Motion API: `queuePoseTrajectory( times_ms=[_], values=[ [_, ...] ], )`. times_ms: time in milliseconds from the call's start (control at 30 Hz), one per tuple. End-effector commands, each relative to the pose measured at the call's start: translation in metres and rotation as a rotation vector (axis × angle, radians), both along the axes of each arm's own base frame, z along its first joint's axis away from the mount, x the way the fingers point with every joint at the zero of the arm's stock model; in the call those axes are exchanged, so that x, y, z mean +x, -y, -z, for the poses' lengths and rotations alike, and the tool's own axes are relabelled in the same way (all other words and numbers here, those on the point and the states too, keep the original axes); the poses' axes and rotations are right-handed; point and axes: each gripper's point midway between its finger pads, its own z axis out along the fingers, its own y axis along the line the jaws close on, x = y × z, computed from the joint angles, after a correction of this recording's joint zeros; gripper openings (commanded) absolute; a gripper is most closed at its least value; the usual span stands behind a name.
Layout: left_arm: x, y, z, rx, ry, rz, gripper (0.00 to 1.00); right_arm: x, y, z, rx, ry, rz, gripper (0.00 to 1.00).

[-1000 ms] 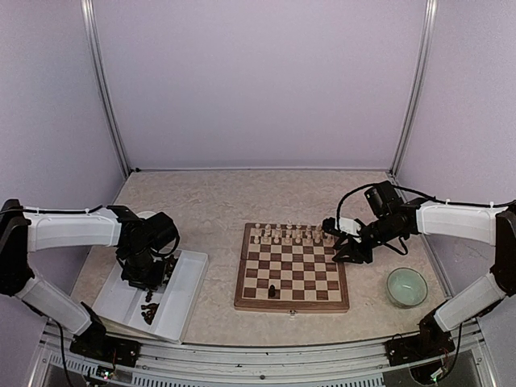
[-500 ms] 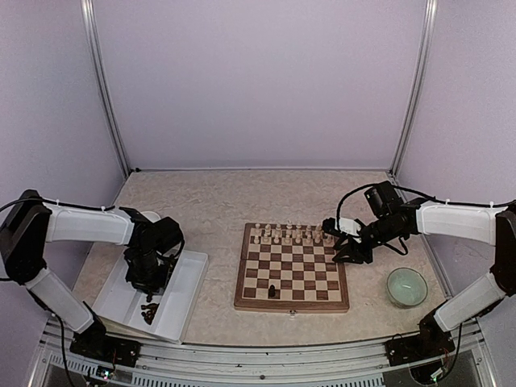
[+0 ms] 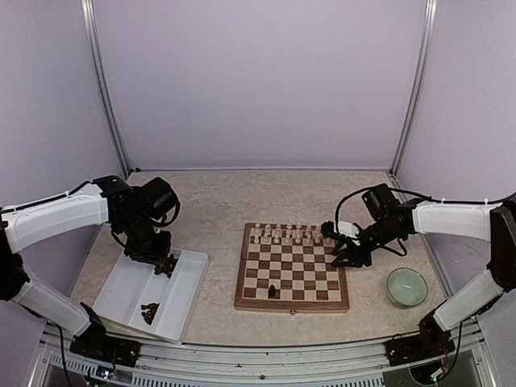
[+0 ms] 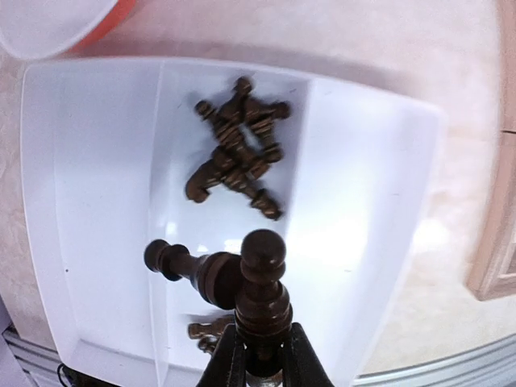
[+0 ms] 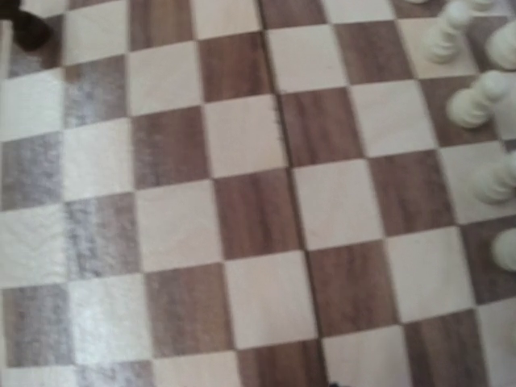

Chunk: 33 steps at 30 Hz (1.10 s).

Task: Set up the chess pieces on the board
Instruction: Pick up the pawn from the chess pile.

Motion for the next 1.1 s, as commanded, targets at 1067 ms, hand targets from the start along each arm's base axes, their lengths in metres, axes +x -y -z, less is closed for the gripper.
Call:
queuePoseTrajectory(
  times_ms=[1067],
  values=[
    [-0.033, 0.267, -0.084, -0.854, -0.136, 0.724, 0.10, -0.020, -0.110, -0.136, 0.198, 0.224, -0.447, 0.49]
  ],
)
